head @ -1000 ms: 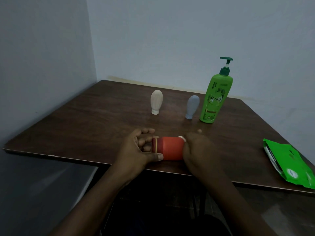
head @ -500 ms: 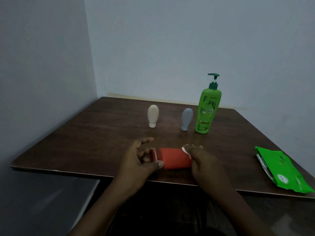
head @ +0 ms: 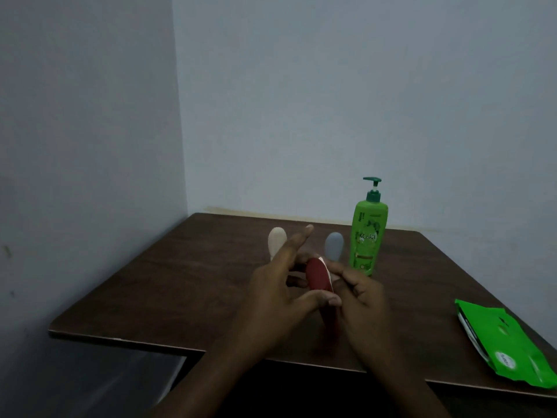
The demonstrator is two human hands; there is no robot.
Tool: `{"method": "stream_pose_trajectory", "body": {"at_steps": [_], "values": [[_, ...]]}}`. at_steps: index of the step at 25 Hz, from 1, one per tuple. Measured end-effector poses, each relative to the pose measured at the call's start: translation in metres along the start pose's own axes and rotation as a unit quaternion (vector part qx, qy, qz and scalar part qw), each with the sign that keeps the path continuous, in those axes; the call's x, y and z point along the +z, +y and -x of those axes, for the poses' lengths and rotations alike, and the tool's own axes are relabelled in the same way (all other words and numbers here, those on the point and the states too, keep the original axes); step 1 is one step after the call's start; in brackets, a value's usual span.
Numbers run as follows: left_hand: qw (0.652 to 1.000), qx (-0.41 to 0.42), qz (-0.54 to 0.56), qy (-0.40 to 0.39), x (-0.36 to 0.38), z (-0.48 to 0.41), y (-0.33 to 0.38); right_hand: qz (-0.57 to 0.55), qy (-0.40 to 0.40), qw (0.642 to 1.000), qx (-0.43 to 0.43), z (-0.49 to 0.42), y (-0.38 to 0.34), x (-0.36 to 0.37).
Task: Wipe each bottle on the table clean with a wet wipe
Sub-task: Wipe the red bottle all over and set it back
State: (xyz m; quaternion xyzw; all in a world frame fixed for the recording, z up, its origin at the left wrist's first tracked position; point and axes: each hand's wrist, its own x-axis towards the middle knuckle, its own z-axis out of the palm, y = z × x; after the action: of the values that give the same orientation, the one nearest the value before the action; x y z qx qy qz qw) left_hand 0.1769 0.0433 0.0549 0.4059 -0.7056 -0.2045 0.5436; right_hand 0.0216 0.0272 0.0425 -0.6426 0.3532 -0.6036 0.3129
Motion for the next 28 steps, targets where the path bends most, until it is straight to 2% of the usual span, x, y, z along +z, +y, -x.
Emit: {"method": "stream_pose_trajectory", "body": {"at_steps": [3,7,11,12,14,17,18,20,22,28], "values": [[1.000,0.011,-0.002,0.016,0.006,-0.002,0.000,-0.028,0.017,0.999,0.001,0.016,0.009,0.000],[0.999,-0.005,-0.005,0.051,0.015,-0.011,0.006,0.009,0.076,0.996,-0.053,0.034,0.011,-0.006],[0.998,0.001,-0.003,0.067,0.021,-0.015,0.015,-0.034,0.114,0.993,-0.027,0.009,0.008,-0.031],[0.998,0.003,0.002,0.067,0.022,-0.015,0.016,-0.008,0.124,0.991,-0.042,-0.002,0.001,-0.037],[0.998,0.000,0.021,0.054,0.025,-0.016,0.015,0.108,0.089,0.983,-0.116,-0.022,-0.020,-0.042],[0.998,0.010,0.042,0.050,0.029,-0.020,0.013,0.299,-0.093,0.935,-0.166,-0.034,-0.044,-0.034],[0.998,0.013,0.032,0.056,0.028,-0.021,0.012,0.346,-0.121,0.915,-0.172,-0.032,-0.049,-0.033],[0.997,0.014,0.024,0.067,0.027,-0.023,0.010,0.389,-0.126,0.889,-0.205,-0.023,-0.056,-0.035],[0.997,0.012,0.042,0.058,0.028,-0.023,0.010,0.396,-0.126,0.878,-0.236,-0.011,-0.062,-0.041],[0.999,0.022,-0.021,0.044,0.038,-0.030,0.008,0.414,-0.128,0.886,-0.164,-0.037,-0.051,-0.031]]}}
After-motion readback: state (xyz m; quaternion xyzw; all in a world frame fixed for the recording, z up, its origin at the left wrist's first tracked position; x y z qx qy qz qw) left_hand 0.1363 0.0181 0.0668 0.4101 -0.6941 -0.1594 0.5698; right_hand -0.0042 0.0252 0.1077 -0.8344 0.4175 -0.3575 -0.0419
